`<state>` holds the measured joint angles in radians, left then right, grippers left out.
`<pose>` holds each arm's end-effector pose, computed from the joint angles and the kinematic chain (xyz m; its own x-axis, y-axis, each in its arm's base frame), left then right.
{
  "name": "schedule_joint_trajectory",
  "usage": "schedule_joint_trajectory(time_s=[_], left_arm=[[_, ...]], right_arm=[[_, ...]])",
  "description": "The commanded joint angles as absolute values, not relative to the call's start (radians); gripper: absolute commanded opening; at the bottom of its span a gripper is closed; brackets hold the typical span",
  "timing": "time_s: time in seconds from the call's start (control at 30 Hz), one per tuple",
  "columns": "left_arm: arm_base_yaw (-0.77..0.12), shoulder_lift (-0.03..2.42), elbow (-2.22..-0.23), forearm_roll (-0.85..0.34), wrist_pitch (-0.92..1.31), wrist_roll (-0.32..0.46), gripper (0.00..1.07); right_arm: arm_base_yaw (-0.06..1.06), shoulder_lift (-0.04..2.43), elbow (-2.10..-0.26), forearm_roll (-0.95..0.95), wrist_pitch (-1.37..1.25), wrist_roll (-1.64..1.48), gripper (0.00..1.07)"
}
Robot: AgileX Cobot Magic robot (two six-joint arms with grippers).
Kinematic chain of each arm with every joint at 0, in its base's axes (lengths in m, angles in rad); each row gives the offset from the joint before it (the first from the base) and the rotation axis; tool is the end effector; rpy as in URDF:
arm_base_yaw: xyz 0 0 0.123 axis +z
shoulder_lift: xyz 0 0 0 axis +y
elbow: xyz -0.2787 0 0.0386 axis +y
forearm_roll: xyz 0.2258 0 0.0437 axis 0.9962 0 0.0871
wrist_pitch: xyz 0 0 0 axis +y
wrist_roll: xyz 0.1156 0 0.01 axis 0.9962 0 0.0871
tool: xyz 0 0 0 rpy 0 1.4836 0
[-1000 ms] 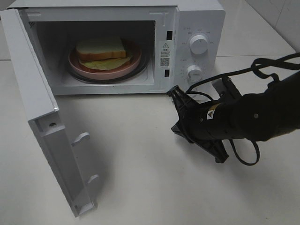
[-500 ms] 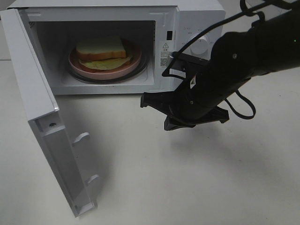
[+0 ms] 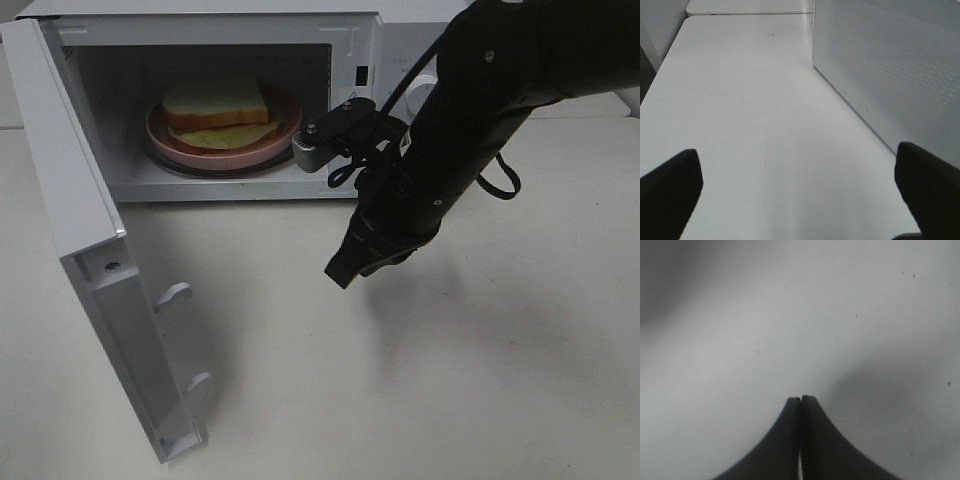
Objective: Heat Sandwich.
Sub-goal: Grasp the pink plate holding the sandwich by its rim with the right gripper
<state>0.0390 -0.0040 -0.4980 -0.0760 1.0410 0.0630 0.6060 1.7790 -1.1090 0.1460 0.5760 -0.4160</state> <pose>0.0025 -0.0075 0.2569 -0.4345 0.0075 -0.9006 0.0307 0.9995 -0.0064 0.2793 0.2048 0.1759 -0.5477 -0.7302 -0.4086 -0.7861 0.6163 -0.0477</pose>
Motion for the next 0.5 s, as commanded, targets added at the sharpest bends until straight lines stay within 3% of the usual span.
schedule_joint_trajectory(time_s=[0.03,0.33,0.5], left_arm=[[0.038,-0.029,-0.495,-0.076,1.039,0.061,1.01],[0.038,-0.029,-0.495,-0.076,1.039,0.061,1.01],[0.038,-0.029,-0.495,-0.076,1.039,0.061,1.01]], right_arm=[[0.605,1.771,-1.119,0.135,0.590,-0.636,0.02],[0.605,1.771,-1.119,-0.021,0.579,-0.995,0.09],[0.605,1.771,-1.119,-0.097,0.547,-1.068,0.21]])
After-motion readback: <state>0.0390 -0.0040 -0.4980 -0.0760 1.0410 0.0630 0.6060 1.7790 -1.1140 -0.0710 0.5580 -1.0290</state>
